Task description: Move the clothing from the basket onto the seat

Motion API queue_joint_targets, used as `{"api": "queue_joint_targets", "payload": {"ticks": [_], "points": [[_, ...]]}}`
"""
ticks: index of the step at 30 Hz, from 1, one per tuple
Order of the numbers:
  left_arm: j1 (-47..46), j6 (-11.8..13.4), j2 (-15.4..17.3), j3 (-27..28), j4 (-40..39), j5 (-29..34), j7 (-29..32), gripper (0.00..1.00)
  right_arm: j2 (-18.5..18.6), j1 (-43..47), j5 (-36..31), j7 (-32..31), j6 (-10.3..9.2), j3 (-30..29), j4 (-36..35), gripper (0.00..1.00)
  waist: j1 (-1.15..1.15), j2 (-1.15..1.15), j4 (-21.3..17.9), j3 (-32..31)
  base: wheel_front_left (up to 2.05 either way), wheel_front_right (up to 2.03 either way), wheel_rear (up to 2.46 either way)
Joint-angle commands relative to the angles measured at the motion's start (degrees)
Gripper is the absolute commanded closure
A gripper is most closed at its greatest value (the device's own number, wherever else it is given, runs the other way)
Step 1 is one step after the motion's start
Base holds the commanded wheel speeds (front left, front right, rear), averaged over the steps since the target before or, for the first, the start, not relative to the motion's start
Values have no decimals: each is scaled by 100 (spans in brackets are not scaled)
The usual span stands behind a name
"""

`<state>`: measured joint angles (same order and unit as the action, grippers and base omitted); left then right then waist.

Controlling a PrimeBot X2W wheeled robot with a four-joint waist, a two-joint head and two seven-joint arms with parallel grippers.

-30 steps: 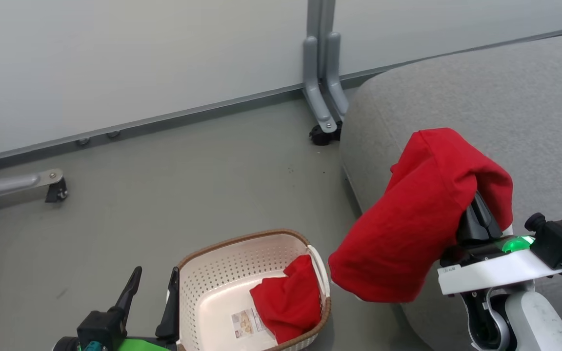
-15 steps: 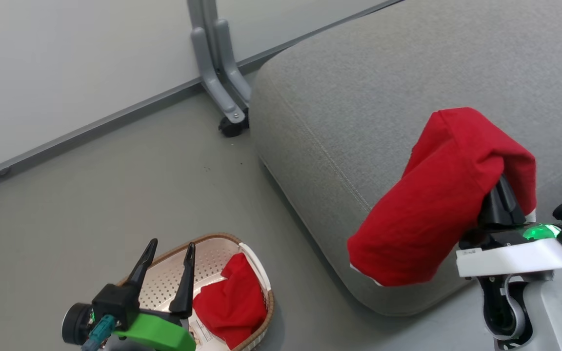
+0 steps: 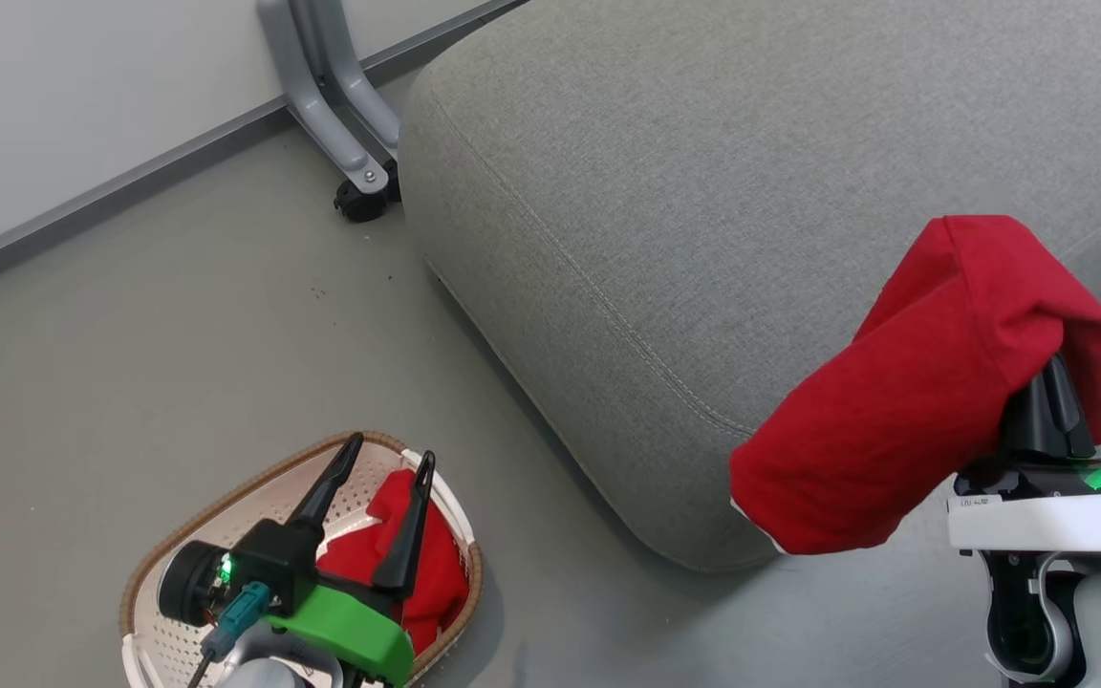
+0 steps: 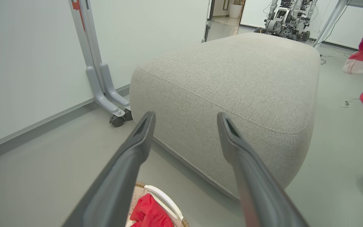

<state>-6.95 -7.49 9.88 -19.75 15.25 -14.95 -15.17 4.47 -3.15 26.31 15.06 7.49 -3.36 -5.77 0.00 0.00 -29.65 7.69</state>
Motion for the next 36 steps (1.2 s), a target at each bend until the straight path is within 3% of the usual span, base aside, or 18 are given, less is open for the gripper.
{"api": "queue_joint_targets", "payload": {"ticks": [1, 8, 15, 25, 36], "points": [[-89, 0, 52, -2, -22, -66, 4, 0, -4, 30, -47, 18, 0, -38, -37, 100, 0, 0, -36, 41, 0, 0, 0], [38, 1, 144, 66, -122, -20, 3, 0, 105, -269, -112, 18, 0, -6, 3, 100, 0, 0, -94, 149, 0, 0, 0], [-116, 1, 396, 129, -506, 186, 4, 0, 305, -1346, -74, 18, 0, -52, 229, 100, 0, 0, -134, 832, 0, 0, 0], [-862, 1, 833, -397, -1049, 230, 3, 0, 899, -3254, 13, 17, 0, -854, 638, 100, 0, 0, 535, 2112, 0, 0, 0], [-1325, 1, 1071, -617, -1216, 264, 4, 0, 1597, -4924, 67, 17, -1, -1383, 2051, 100, 0, 0, 1134, 3028, 0, 0, 0]]}}
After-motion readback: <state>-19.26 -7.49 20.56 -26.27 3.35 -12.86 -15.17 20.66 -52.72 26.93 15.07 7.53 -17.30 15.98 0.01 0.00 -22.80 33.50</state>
